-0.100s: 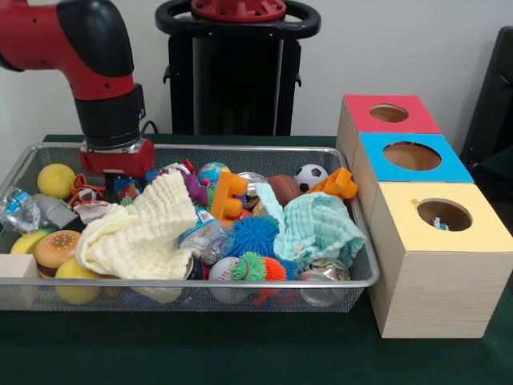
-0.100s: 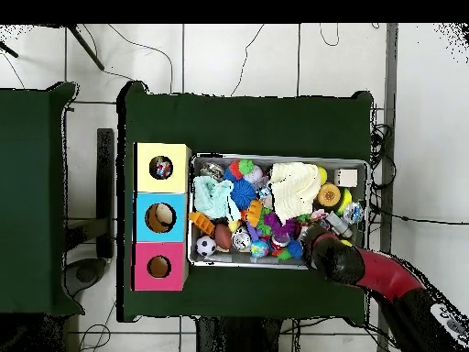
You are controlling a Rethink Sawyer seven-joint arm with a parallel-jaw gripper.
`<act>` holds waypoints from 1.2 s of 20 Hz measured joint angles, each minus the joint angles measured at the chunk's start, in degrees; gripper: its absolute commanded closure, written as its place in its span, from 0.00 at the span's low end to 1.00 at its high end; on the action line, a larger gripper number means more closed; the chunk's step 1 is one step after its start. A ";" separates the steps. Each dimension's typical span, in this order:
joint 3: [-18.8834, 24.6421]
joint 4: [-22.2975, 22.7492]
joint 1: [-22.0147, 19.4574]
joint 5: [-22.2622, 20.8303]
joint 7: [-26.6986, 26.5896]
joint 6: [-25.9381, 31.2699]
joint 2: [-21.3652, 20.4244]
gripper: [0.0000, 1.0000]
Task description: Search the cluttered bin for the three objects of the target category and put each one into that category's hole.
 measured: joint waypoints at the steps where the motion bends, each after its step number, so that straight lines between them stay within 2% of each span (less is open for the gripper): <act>1: 0.00 -0.06 0.00 -0.01 0.00 0.00 0.07 1.00; 18: -0.12 -0.57 0.59 -0.02 0.00 0.02 0.90 1.00; 24: -1.78 -1.83 3.29 0.69 0.00 2.38 0.07 1.00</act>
